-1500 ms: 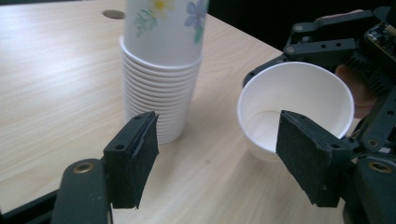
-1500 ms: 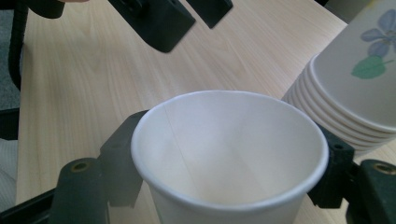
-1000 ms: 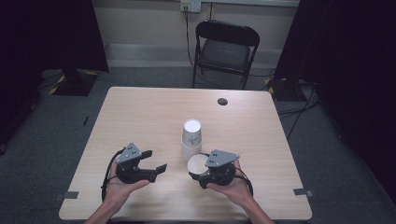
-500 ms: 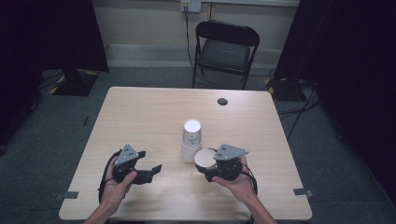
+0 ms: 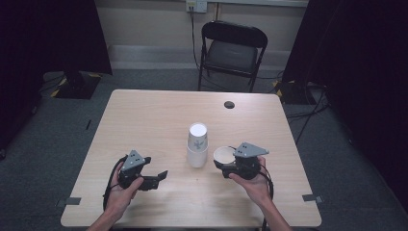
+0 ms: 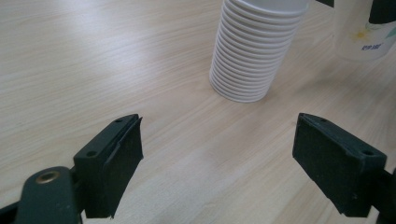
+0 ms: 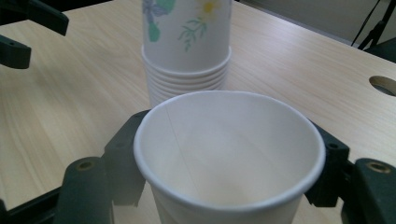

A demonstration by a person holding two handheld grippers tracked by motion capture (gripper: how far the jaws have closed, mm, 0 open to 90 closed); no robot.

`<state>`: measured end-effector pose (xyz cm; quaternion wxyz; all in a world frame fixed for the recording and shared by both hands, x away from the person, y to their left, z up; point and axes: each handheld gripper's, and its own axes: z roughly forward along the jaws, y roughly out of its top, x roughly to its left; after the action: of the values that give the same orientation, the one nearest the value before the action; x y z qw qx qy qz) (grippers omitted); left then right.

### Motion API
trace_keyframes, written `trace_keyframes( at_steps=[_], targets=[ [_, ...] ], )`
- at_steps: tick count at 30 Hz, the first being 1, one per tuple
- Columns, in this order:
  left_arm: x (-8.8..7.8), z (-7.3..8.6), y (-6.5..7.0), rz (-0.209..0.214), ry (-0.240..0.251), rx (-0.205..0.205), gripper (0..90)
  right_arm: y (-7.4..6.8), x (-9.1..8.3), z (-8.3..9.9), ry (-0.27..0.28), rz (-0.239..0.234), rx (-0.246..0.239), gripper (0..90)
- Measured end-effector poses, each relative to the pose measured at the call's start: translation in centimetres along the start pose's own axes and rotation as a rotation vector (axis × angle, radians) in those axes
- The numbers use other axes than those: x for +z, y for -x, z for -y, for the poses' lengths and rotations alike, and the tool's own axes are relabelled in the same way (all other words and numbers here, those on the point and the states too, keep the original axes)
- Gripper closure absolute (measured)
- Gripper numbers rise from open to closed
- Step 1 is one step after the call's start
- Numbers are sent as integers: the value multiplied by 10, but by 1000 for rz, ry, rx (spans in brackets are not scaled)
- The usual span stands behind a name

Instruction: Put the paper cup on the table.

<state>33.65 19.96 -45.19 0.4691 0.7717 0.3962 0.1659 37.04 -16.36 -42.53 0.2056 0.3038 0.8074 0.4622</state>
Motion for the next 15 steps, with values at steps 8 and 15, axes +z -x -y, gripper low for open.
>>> trace_keyframes(
  at_steps=[8, 15],
  targets=[
    [3, 3, -5, 19, -1, -1, 158, 23, -3, -10, 27, 69, 37, 297],
    [3, 2, -8, 21, 9, -34, 159, 44, 3, -17, 35, 128, 73, 304]
  ],
)
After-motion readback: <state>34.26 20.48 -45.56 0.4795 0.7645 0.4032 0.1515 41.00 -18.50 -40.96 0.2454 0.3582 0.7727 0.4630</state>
